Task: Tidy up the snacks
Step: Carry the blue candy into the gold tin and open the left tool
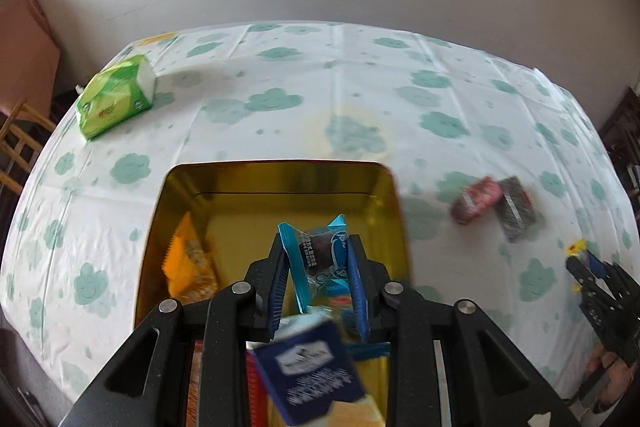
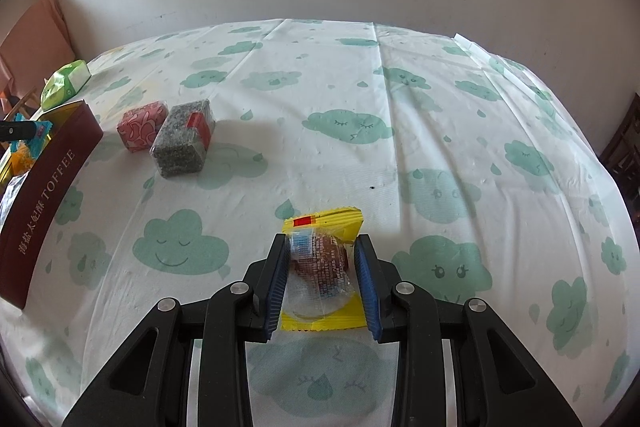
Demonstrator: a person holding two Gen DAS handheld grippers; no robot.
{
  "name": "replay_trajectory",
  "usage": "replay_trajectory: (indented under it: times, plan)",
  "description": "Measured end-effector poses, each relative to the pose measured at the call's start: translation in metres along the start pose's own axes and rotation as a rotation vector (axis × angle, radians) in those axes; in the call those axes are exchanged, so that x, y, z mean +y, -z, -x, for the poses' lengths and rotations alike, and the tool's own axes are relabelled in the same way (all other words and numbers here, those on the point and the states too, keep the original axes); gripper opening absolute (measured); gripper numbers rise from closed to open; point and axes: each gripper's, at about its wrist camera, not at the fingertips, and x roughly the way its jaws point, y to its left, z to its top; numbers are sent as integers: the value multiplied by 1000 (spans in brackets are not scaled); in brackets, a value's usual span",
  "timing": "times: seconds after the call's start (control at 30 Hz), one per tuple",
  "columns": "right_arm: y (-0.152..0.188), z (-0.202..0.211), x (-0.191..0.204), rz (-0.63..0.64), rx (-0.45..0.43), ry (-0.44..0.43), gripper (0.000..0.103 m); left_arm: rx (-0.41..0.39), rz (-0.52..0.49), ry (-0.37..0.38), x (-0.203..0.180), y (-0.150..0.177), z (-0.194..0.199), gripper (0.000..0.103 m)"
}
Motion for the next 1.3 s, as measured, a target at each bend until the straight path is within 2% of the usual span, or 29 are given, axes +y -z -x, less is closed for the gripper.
replay_trajectory:
  times: [0.43, 0.73, 1.07, 1.3]
  plan:
    - [1, 2, -3, 0, -2, -13, 34, 55, 28, -60, 26, 10, -27, 25]
    - [1, 2, -5, 1, -3, -22, 34, 85, 43, -58, 34, 19, -33, 26]
    - [1, 3, -6, 2, -4, -30, 35, 89, 14, -55, 29, 23, -30, 33]
    - [2, 3, -6, 3, -5, -34, 35, 79, 21, -44, 31, 25, -23, 46]
